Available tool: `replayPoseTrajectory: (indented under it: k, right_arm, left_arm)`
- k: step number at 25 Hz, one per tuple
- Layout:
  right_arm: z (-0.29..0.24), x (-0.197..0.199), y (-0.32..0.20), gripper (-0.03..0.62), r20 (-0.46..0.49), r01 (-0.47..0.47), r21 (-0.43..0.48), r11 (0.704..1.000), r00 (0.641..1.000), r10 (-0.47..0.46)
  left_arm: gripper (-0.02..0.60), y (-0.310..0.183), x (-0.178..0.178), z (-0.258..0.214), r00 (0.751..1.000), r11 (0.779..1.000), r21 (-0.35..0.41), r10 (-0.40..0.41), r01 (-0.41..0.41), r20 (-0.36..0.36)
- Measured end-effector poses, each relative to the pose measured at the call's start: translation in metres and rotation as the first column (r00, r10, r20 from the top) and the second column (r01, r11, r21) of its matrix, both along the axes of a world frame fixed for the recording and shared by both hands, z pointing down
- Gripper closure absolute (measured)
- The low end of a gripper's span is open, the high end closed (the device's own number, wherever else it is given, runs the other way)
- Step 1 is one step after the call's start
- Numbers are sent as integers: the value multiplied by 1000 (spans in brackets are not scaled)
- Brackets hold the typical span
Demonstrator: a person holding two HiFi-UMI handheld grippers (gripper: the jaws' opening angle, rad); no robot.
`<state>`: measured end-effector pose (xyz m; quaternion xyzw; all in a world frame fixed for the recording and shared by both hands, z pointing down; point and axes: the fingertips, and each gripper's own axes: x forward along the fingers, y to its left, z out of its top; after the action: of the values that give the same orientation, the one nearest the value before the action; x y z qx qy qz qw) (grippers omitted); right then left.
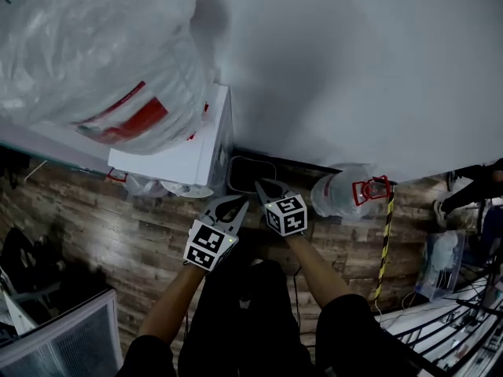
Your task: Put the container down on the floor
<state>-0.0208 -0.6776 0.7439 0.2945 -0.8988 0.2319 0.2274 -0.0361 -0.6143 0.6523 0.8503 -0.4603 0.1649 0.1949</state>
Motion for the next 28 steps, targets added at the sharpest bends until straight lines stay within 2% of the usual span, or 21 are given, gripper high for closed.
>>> replayPoseTrajectory:
  k: [9, 17, 19, 28]
  right_arm:
    - [-113, 9, 39, 583, 15, -117, -28, 993, 993, 118]
    - [-196, 5, 69, 583, 60, -160, 3, 987, 985, 160]
    - [-212, 6, 70, 583, 66, -163, 24, 986, 985, 162]
    - [-250, 6, 76, 583, 104, -196, 81, 977, 977, 187]
  left_arm:
    - [557, 12, -19, -99, 997, 996, 27, -81, 81, -19]
    - [557, 25, -31, -146, 979, 986, -12, -165, 164, -122]
    - [557, 25, -30, -152, 977, 986, -11, -167, 167, -132]
    - [557, 24, -30, -174, 990, 991, 50, -120, 124, -77]
